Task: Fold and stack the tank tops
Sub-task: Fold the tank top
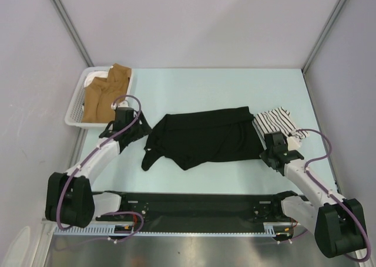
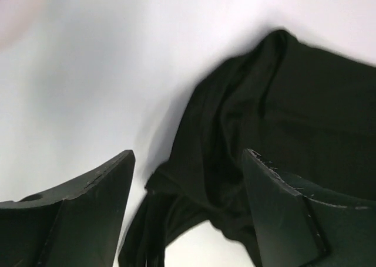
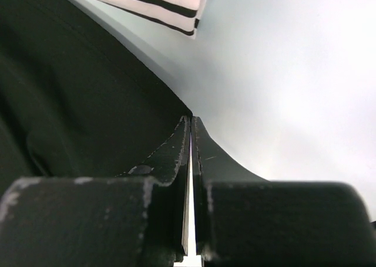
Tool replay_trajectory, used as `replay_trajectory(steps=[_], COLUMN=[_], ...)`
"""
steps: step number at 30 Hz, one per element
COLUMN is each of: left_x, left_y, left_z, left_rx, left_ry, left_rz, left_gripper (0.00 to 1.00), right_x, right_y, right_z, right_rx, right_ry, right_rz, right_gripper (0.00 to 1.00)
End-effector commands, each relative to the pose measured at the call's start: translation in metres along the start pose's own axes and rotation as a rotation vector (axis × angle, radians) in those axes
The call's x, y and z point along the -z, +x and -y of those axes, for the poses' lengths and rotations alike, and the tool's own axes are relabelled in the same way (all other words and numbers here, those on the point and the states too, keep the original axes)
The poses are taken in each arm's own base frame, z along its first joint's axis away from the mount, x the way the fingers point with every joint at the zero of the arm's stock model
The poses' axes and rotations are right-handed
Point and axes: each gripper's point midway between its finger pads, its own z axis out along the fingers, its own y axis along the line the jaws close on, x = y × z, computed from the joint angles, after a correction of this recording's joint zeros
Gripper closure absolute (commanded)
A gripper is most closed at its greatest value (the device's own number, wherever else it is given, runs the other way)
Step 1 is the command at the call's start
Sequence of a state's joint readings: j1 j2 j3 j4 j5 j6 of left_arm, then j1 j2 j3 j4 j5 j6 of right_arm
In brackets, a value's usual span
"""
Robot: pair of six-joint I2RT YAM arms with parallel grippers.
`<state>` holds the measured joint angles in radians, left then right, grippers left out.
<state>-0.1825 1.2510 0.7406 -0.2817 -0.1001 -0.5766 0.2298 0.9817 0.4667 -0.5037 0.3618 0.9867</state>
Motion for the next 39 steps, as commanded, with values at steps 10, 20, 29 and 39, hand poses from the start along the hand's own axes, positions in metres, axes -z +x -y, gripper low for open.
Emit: replay_trajectory(steps=[10, 20, 29, 39], left_x=[0.011, -0.021, -0.036, -0.074], left_y=[0.052, 0.028, -0.058, -0.089], left_z=[0.027, 0.001, -0.026, -0.062], left_rx=[-0.133, -0.129, -0.007, 0.014], left_ry=[0.088, -0.061, -0.186, -0.391], left_rz=[-0.142, -0.141, -0.048, -0.088], left_gripper=[0.23, 1.00, 1.00, 0.99], right_x=[-0.006, -0.002, -0.001, -0.002], right_y=[-0.004, -0.004, 0.006, 0.014], right_z=[0.002, 0.003, 0.019, 0.034], right_rx=[-0.005, -0.011, -0.039, -0.057], right_ry=[0.007, 0.000, 0.026, 0.049], right_rz=[0.024, 0.019, 0.001, -0.029], right_gripper=[1.00, 1.00, 1.00, 1.00])
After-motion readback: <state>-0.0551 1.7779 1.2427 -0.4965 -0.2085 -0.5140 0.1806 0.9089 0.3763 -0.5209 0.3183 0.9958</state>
